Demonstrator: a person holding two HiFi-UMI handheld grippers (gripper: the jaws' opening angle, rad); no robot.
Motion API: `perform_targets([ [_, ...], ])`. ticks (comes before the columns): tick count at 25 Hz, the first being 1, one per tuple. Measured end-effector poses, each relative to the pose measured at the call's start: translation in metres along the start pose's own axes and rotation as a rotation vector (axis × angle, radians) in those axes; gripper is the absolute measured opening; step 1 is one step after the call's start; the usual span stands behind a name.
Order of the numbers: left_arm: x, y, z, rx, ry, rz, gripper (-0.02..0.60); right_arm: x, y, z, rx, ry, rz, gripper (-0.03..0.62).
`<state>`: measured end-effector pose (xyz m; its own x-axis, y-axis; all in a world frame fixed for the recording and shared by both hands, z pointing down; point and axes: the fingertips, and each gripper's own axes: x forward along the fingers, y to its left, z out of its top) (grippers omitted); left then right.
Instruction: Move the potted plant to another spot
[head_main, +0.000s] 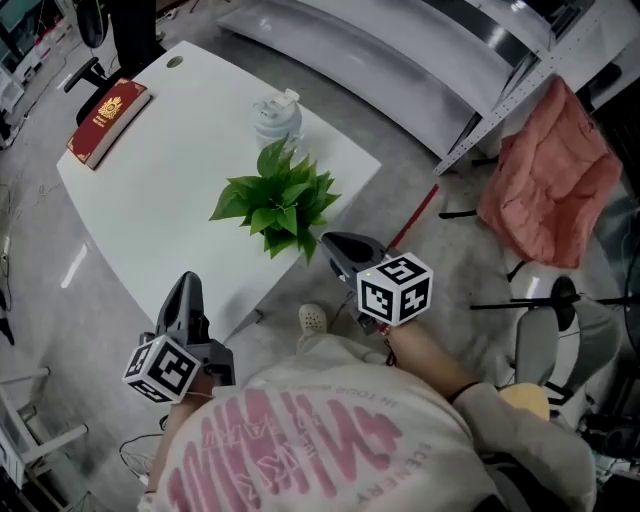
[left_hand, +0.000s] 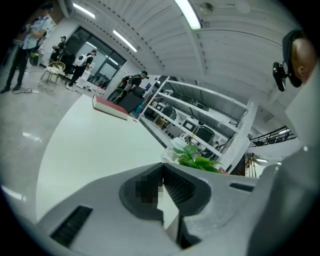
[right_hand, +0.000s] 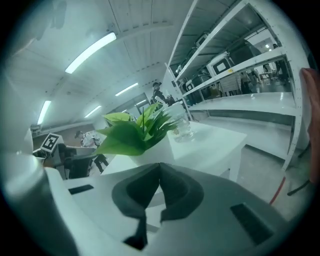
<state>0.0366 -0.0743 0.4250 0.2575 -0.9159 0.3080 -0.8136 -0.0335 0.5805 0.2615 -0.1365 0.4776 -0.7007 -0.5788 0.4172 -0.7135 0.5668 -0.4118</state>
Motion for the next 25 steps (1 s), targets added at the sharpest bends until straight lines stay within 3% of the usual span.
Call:
perform_targets([
  [6, 0.011, 0.005, -0.013, -0.067, 0.047, 0.029, 0.003, 0.016, 0.003, 0.002, -0.063, -0.003, 0.122, 0.009],
  [8, 0.017, 0.006, -0.014, -0.079, 0.052, 0.036, 0.003, 0.019, 0.003, 0.004, -0.067, -0.015, 0.161, 0.037],
  [13, 0.032, 0.004, -0.009, -0.067, 0.047, 0.04, 0.003, 0.027, 0.004, -0.006, -0.084, 0.04, 0.265, 0.191],
  [18, 0.04, 0.002, -0.012, -0.07, 0.05, 0.047, 0.003, 0.033, 0.015, -0.013, -0.102, 0.081, 0.359, 0.399],
  [25, 0.039, -0.001, -0.017, -0.073, 0.041, 0.069, 0.003, 0.043, 0.015, 0.0, -0.17, 0.04, 0.359, 0.488],
])
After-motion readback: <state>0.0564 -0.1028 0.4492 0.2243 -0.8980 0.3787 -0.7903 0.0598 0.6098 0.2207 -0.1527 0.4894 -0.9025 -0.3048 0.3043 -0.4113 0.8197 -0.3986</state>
